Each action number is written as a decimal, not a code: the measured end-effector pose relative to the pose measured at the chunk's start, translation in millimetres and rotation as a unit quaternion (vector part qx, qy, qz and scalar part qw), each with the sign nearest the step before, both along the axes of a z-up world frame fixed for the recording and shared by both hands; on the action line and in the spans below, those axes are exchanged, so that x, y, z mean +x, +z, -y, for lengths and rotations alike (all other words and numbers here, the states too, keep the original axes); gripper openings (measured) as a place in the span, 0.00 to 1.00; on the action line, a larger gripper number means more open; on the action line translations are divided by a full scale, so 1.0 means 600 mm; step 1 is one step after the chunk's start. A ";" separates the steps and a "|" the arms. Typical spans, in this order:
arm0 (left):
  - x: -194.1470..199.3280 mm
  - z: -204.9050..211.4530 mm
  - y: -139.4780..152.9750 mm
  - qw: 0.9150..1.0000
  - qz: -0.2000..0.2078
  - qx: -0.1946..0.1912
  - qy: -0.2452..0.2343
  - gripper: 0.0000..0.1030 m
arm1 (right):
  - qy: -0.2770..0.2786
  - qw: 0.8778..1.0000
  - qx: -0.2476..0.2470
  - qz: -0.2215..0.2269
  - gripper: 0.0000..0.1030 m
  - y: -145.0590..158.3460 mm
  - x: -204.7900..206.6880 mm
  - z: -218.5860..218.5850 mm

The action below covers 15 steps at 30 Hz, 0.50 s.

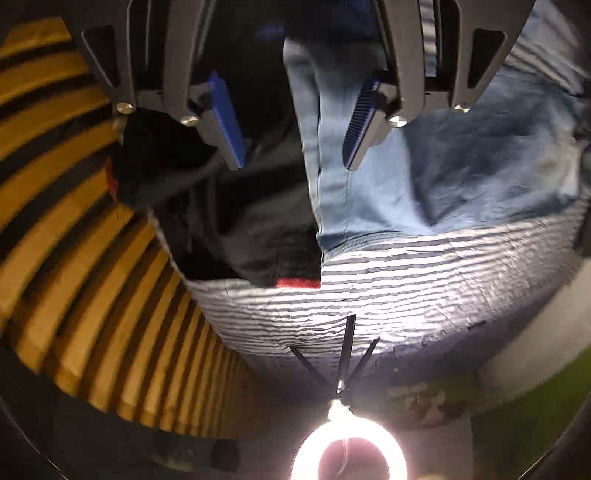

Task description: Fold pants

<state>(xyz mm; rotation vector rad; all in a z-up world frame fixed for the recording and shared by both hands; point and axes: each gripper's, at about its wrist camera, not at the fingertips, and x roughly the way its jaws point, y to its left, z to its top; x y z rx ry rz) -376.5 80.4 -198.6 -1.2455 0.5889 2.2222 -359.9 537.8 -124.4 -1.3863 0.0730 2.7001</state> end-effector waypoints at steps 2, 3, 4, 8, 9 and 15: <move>0.015 -0.017 0.006 1.000 0.009 0.010 -0.027 0.27 | -0.010 0.999 -0.051 0.001 0.53 -0.004 0.026 -0.010; 0.025 -0.029 0.010 0.999 0.009 0.012 -0.041 0.27 | -0.011 0.997 -0.070 0.005 0.54 -0.006 0.035 -0.016; 0.034 -0.040 0.013 0.999 0.006 0.010 -0.053 0.27 | -0.012 0.996 -0.084 0.012 0.55 -0.009 0.038 -0.020; 0.062 -0.089 0.012 0.995 0.020 0.012 -0.102 0.27 | 0.004 0.996 -0.075 0.048 0.55 -0.038 0.051 -0.002; 0.066 -0.100 0.007 0.994 0.028 0.011 -0.108 0.29 | 0.008 0.996 -0.067 0.055 0.55 -0.046 0.050 0.006; 0.073 -0.154 -0.046 0.989 0.054 -0.025 -0.136 0.34 | 0.013 0.995 -0.073 0.073 0.19 -0.064 0.036 0.026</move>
